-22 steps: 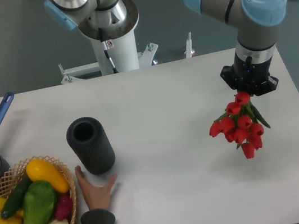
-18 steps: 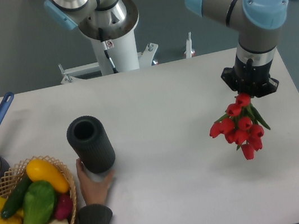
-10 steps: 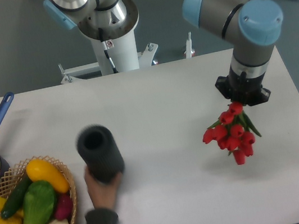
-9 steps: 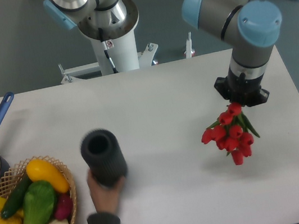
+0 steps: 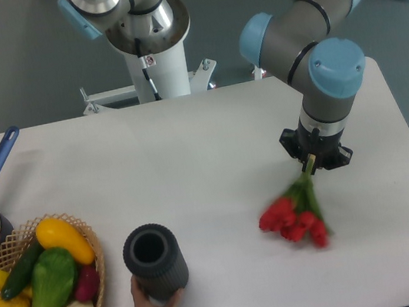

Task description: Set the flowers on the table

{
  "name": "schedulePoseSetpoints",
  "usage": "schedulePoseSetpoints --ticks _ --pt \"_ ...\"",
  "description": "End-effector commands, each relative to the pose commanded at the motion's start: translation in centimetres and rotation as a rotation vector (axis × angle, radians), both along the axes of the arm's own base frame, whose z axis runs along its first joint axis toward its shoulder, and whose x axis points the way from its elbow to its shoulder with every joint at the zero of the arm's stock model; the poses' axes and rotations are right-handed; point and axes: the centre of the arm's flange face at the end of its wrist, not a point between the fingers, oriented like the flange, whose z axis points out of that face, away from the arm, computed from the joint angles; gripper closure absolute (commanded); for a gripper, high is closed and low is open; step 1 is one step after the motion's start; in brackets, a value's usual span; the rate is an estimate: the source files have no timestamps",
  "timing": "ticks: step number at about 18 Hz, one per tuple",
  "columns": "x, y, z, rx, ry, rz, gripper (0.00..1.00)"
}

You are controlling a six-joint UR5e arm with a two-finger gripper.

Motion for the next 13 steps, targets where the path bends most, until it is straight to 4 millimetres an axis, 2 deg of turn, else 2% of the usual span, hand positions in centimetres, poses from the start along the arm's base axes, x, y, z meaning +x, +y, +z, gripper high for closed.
schedulePoseSetpoints --ticks 4,9,13 --pt "-0.7 0.0 0.6 0.025 0.056 0.0 0.0" --pt "-3.1 -2.2 1.7 0.064 0.091 0.041 0.0" --pt "-3.8 -2.7 2.1 0.089 0.093 0.053 0.0"
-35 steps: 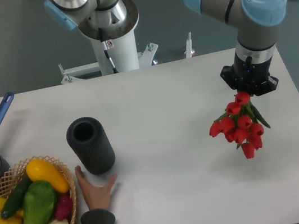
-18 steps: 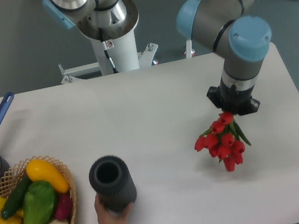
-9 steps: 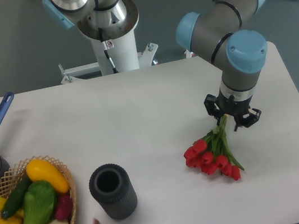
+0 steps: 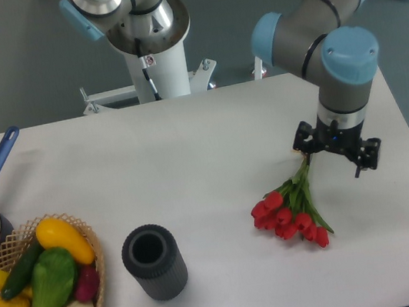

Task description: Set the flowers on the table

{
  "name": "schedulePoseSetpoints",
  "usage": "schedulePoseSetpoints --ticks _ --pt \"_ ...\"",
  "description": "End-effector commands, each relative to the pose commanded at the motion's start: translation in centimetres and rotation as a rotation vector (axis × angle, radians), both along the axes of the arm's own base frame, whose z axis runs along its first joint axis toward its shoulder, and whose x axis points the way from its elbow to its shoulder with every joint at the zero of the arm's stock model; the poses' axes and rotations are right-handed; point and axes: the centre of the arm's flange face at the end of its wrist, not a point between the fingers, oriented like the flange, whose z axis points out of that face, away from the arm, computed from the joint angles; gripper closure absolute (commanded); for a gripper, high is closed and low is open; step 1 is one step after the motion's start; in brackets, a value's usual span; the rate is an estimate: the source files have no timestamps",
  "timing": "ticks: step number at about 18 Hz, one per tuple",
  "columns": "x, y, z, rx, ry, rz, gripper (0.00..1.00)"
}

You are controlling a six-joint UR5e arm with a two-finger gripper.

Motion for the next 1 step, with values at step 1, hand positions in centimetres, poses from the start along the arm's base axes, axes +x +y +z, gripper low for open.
schedulePoseSetpoints --ticks 1 --pt "-0.15 -0.05 0.16 0.003 0.009 0.0 0.0"
